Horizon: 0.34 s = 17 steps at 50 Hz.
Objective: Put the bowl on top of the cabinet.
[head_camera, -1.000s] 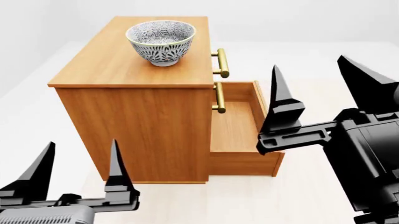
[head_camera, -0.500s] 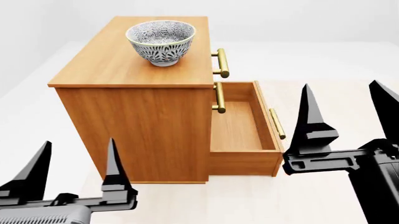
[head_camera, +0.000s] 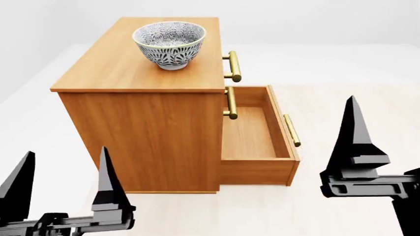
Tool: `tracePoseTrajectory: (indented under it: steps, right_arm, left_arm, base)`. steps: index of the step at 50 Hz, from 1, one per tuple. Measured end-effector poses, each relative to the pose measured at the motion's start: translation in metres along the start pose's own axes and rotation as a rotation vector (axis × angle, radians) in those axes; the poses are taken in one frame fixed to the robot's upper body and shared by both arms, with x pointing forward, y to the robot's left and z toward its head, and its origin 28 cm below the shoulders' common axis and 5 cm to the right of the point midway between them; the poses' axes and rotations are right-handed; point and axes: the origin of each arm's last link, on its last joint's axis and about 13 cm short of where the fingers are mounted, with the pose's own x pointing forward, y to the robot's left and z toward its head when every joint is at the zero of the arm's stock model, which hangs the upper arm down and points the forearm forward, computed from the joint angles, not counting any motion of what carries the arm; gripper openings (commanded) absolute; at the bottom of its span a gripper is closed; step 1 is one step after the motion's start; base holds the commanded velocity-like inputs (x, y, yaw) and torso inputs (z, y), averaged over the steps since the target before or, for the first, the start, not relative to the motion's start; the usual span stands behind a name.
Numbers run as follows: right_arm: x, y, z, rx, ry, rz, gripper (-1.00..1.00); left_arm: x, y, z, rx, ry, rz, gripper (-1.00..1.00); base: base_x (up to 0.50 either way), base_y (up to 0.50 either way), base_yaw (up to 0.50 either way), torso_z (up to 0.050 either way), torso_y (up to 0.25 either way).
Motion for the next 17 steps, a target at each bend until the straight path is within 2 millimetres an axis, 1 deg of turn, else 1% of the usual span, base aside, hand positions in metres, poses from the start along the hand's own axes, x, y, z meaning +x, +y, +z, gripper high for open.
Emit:
tracePoseTrajectory:
  steps: [17]
  right_arm:
    - [-0.006, -0.004, 0.004, -0.016, -0.104, 0.0, 1.0]
  left_arm:
    - [-0.006, 0.002, 0.017, -0.003, -0.058, 0.008, 1.0]
  base:
    - [0.0, 0.0, 0.0, 0.0, 0.0]
